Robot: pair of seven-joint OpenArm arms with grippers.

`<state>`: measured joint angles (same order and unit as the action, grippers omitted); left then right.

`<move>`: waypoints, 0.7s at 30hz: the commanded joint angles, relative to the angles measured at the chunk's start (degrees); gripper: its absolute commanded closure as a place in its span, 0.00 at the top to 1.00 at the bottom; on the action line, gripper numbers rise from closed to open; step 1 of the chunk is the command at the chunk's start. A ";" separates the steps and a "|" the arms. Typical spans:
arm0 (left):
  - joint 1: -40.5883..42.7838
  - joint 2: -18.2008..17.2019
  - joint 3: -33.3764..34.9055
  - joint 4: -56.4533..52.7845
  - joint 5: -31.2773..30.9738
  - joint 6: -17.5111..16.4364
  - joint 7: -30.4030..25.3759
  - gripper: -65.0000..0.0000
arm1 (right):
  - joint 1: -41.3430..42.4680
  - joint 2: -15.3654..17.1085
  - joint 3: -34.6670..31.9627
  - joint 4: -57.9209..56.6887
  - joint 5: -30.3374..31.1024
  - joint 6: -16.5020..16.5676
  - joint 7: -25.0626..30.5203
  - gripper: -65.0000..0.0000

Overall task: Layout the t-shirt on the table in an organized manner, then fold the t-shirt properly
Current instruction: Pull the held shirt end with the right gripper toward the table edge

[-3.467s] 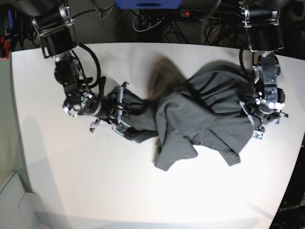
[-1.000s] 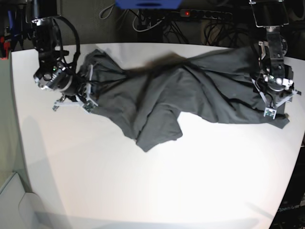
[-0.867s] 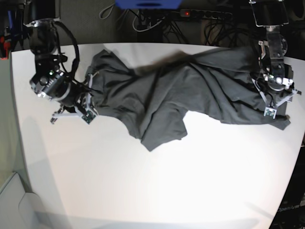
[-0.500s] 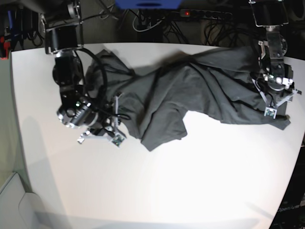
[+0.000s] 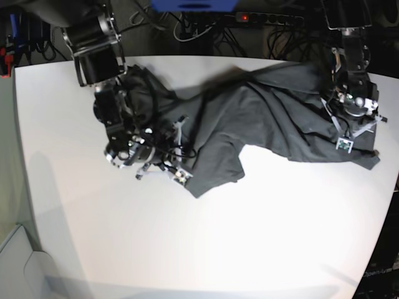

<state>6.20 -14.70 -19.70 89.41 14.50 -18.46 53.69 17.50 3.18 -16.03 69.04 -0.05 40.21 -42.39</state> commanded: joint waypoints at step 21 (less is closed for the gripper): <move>-0.44 0.06 -1.35 4.53 0.75 0.48 -0.37 0.58 | 21.40 6.45 4.74 -34.79 -0.17 -4.82 22.74 0.00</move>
<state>6.35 -13.80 -20.51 92.90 14.79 -18.48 53.80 37.23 8.73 -11.60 33.74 0.43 36.71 -19.73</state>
